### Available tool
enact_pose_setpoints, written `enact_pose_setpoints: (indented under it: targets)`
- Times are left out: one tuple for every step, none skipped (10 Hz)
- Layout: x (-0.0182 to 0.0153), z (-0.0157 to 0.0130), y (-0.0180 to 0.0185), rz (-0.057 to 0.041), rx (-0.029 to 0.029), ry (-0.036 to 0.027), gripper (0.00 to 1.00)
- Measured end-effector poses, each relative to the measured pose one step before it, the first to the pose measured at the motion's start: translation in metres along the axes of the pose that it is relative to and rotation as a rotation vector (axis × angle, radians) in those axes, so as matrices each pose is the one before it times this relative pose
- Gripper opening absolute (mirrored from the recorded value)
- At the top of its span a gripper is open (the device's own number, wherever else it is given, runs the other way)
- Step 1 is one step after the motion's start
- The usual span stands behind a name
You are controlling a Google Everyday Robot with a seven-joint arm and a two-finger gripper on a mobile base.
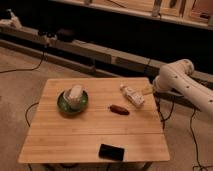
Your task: Stand the bottle upright
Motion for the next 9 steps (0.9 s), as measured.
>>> enact_pose_setpoints:
  targets:
    - [0.00696, -0.00057, -0.00151, -0.03717, -0.00453, 0.01031, 0.8]
    - [0.00066, -0.00049, 0.00212, -0.00813, -0.0045, 0.00206, 0.8]
    - [-0.00079, -0.00027, 0.00133, 0.00194, -0.00101, -0.00006, 0.8]
    - [0.00027, 0.0001, -0.00079, -0.00192, 0.00159, -0.00003, 0.8]
    - [0.00173, 0.00026, -0.00273, -0.00732, 0.00565, 0.0029, 0.8]
    - [0.00465, 0.0016, -0.00799, -0.02696, 0.01812, 0.01, 0.8]
    - [0.01409, 0.00304, -0.01651, -0.06331, 0.03019, 0.02949, 0.8]
    - [0.0194, 0.00386, -0.01686, -0.07599, 0.02822, 0.03748, 0.8]
    - [0.01539, 0.00588, -0.01232, -0.06184, 0.01971, 0.02522, 0.8]
